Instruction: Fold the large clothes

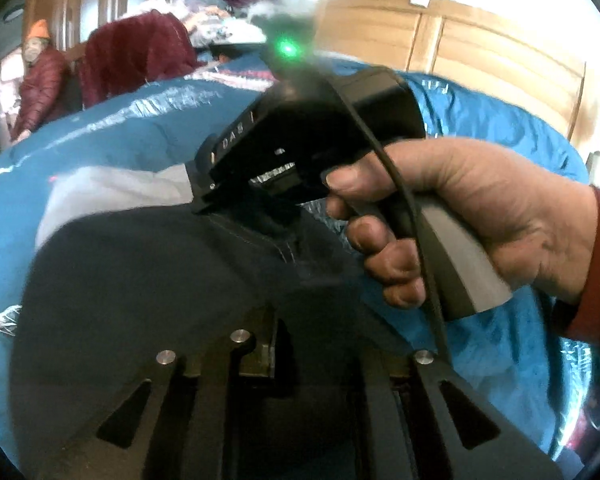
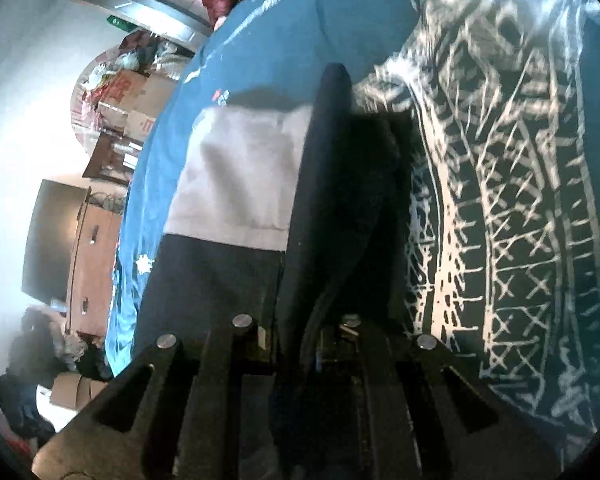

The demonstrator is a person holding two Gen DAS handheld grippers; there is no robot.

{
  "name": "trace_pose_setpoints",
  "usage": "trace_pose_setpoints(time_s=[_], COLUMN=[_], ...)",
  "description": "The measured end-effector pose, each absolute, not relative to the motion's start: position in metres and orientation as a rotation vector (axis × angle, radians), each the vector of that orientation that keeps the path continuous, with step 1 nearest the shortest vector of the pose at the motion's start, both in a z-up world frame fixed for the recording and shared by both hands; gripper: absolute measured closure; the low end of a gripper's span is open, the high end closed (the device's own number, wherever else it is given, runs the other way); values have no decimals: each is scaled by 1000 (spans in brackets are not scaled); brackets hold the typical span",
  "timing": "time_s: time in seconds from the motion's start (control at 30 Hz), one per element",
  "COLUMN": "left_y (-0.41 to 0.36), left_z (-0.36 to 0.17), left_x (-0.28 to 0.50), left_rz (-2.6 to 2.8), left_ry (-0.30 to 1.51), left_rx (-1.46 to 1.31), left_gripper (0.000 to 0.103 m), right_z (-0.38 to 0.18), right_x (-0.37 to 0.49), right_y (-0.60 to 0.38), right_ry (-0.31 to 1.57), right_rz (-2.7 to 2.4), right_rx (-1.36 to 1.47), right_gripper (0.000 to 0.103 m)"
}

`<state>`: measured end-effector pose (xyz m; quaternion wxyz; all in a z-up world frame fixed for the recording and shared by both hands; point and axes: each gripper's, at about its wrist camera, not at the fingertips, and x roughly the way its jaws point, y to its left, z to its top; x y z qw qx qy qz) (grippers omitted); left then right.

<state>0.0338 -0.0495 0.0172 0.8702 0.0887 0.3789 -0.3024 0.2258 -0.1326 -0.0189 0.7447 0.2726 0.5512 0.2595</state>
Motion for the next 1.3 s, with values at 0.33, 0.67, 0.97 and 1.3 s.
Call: trace_pose_setpoints(time_s=[0.33, 0.67, 0.97, 1.3], left_y=[38, 146, 118, 138], left_z=[45, 29, -3, 35], left_x=[-42, -49, 7, -56], left_rz=[-567, -274, -244, -315], left_ry=[705, 762, 798, 695], left_rx=[205, 103, 277, 356], left_gripper=[57, 48, 63, 62], right_z=[-8, -2, -19, -43], right_x=[183, 117, 124, 117], right_y=[-159, -148, -150, -164], right_ry=[1232, 1224, 1211, 1151], right_rz=[661, 690, 602, 641], right_rx=[681, 690, 623, 703], right_gripper=[44, 31, 97, 99])
